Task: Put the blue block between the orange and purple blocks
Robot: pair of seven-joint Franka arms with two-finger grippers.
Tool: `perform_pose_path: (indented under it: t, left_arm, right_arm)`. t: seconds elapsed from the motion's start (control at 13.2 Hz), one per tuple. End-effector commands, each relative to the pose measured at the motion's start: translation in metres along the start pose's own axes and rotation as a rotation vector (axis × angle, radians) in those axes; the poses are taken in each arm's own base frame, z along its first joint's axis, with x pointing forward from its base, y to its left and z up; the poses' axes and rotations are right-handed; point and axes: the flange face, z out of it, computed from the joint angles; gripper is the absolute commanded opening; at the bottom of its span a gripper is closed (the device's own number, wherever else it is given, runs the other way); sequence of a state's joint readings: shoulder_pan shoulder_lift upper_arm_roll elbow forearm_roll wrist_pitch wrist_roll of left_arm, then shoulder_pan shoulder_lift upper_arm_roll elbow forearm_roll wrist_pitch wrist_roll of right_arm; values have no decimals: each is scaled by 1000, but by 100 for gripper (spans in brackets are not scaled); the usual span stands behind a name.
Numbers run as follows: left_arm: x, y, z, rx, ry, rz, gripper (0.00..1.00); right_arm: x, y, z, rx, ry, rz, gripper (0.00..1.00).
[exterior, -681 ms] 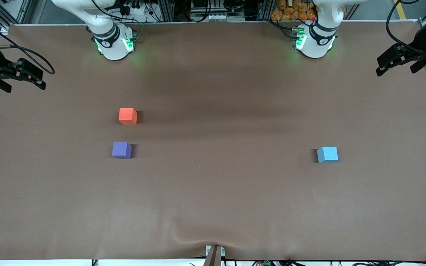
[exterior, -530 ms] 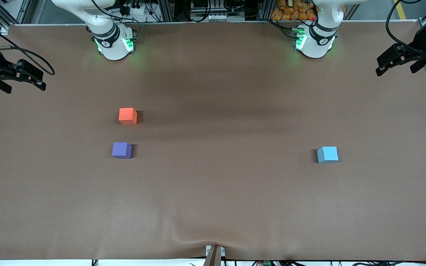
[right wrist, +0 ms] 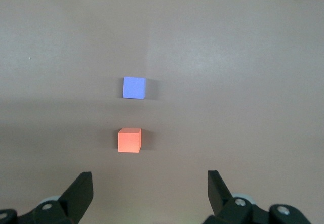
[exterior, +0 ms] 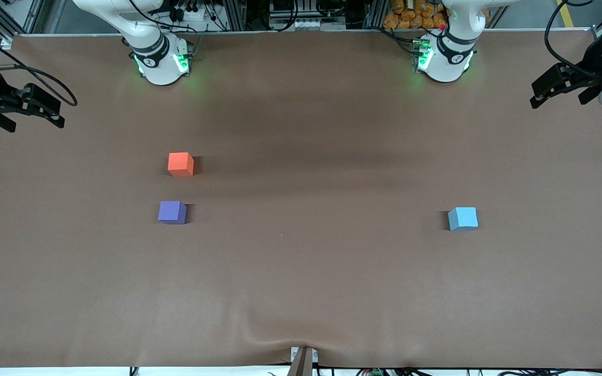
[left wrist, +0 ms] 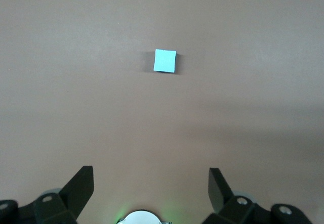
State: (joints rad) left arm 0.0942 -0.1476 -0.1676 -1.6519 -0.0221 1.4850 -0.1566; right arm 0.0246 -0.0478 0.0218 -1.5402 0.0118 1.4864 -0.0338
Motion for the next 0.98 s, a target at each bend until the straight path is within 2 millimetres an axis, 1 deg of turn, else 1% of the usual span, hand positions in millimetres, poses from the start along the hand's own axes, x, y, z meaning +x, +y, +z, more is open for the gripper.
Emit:
perform_pose_path:
  t: [0.0,0.15,0.23,0.3,0.45,0.53,0.61,0.76,0.91]
  left_arm:
    - [9,-3,6,2,-18,25,100]
    - [14,-5,12,1,-25,21,100]
    - [21,-7,21,-2,-33,15,100]
    - [29,-9,32,-1,-37,13,100]
    - [39,-8,64,8,-26,12,100]
    - [43,-8,83,6,-13,11,100]
    - [48,-7,110,3,-2,12,100]
    - [58,-6,170,-5,46,16,100]
    - [71,-6,235,-19,57,16,100]
  right_arm:
    - [2,2,-5,4,2,-9,100]
    - [2,5,-3,4,-4,-6,100]
    - [0,4,-1,5,-17,-6,100]
    - [-1,4,0,5,-29,-8,100]
    - [-1,3,-1,5,-29,-9,100]
    - [-1,2,0,5,-32,-11,100]
    - [-1,3,0,5,-35,-9,100]
    - [-2,4,1,6,-41,-8,100]
    - [-2,3,1,6,-43,-8,100]
